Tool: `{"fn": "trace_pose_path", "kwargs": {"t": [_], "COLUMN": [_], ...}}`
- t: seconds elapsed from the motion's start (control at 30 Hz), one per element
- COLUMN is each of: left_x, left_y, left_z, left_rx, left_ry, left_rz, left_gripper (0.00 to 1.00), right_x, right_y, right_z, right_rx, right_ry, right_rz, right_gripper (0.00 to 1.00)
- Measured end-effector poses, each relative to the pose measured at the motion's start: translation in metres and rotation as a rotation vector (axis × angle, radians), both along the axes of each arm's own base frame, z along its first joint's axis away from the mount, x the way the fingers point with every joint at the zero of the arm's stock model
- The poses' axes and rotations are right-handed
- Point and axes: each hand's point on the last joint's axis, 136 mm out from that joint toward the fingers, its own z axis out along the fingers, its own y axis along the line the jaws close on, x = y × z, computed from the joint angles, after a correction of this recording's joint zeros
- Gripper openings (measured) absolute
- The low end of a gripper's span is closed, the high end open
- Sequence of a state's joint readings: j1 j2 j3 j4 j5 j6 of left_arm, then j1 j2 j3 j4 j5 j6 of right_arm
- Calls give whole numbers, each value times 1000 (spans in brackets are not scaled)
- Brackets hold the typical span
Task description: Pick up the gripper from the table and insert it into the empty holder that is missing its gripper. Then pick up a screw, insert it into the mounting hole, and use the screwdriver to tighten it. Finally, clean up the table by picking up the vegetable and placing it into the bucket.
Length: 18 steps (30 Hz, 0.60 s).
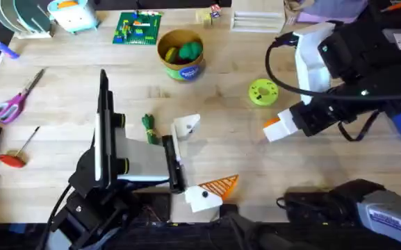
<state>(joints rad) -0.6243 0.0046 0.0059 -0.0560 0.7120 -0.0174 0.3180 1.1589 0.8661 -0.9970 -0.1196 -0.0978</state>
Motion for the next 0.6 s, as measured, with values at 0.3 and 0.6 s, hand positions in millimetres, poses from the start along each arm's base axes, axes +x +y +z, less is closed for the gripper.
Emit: {"fn": "trace_pose_path", "kwargs": {"t": [0.3, 0.6], "left_x": [0, 0], "left_y": [0, 0], "left_z": [0, 0], "left_rx": [0, 0], "left_ry": [0, 0], "left_rz": [0, 0], "left_gripper": [993, 994], "right_x": [4, 4], "right_y": [1, 3], "right_z": [-8, -8], "right_rx": [-8, -1], "right_ry": [25, 23], "right_rz": [0, 1], "right_gripper": [875, 542]}}
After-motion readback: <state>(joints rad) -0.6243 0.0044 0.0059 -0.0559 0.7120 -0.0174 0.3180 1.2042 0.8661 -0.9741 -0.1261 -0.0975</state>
